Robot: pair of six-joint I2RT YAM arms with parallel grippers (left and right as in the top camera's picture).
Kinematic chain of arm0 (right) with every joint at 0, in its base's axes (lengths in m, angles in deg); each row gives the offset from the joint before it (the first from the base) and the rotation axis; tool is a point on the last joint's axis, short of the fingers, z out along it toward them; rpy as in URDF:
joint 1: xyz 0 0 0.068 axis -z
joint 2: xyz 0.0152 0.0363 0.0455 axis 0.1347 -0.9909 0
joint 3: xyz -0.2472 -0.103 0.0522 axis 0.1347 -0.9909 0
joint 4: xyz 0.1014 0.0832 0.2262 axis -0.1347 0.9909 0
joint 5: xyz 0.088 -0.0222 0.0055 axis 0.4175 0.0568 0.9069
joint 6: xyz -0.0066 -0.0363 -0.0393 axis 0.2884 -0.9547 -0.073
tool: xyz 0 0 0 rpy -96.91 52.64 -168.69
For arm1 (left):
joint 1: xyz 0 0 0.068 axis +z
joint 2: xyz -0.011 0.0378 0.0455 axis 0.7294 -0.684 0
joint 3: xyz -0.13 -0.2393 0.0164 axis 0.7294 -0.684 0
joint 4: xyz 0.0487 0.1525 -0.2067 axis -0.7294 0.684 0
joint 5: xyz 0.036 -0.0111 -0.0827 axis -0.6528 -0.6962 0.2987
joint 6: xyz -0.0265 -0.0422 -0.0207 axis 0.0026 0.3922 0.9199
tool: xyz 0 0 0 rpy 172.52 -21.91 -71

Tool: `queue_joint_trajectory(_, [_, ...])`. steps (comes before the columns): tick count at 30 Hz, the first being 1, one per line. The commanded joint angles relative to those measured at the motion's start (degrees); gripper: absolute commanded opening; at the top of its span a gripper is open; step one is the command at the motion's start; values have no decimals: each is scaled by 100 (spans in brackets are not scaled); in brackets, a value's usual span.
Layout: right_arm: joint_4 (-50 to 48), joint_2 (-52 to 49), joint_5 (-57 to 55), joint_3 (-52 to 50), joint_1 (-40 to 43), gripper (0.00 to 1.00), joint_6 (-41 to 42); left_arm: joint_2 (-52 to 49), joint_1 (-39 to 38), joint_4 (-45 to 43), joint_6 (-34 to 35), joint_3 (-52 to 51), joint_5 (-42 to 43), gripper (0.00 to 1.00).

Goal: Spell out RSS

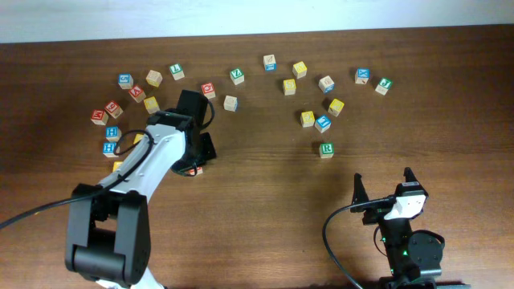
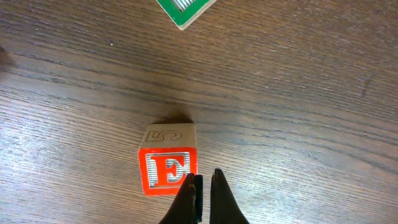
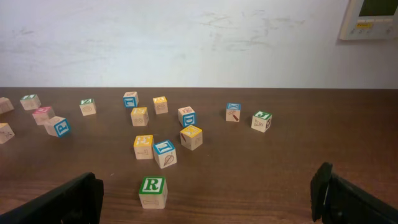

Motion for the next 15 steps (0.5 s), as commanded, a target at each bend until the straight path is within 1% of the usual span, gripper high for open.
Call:
queue_joint_trajectory(1, [24, 33, -48, -37, 42, 98, -22, -74, -13, 15, -50, 7, -236, 0])
queue_joint_trajectory(15, [24, 33, -48, -37, 42, 98, -22, -223, -17, -216, -48, -188, -186, 0])
